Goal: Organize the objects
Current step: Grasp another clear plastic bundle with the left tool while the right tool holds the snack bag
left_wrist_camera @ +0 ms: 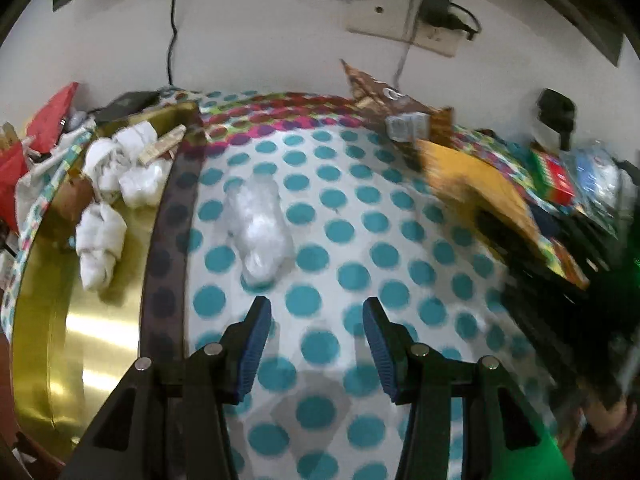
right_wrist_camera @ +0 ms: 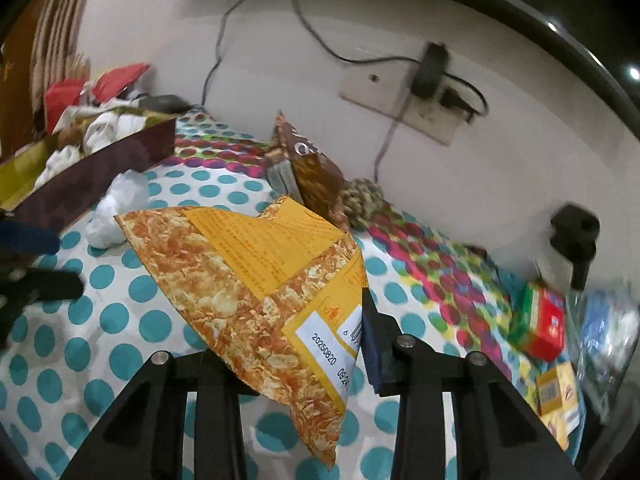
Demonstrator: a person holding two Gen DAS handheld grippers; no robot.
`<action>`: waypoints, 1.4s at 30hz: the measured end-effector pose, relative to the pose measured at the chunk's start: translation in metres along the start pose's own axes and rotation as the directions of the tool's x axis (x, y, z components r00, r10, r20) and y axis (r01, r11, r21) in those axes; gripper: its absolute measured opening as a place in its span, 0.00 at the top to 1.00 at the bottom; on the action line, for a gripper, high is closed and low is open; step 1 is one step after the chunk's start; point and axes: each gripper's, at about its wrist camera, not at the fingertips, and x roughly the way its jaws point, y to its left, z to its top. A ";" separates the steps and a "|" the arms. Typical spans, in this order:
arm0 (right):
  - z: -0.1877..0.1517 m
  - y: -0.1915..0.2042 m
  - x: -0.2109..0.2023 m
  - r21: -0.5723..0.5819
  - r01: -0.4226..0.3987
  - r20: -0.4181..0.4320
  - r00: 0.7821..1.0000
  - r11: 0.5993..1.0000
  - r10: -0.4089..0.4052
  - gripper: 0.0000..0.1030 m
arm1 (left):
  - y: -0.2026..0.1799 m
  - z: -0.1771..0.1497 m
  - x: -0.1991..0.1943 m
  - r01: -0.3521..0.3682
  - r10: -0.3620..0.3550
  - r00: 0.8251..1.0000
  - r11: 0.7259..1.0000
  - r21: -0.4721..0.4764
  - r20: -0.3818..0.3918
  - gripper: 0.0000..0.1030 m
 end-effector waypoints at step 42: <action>-0.003 -0.019 0.006 0.104 -0.124 -0.030 0.991 0.987 0.127 0.66 | 0.010 0.062 0.073 -0.220 0.229 0.972 0.967 -0.131 0.055 0.52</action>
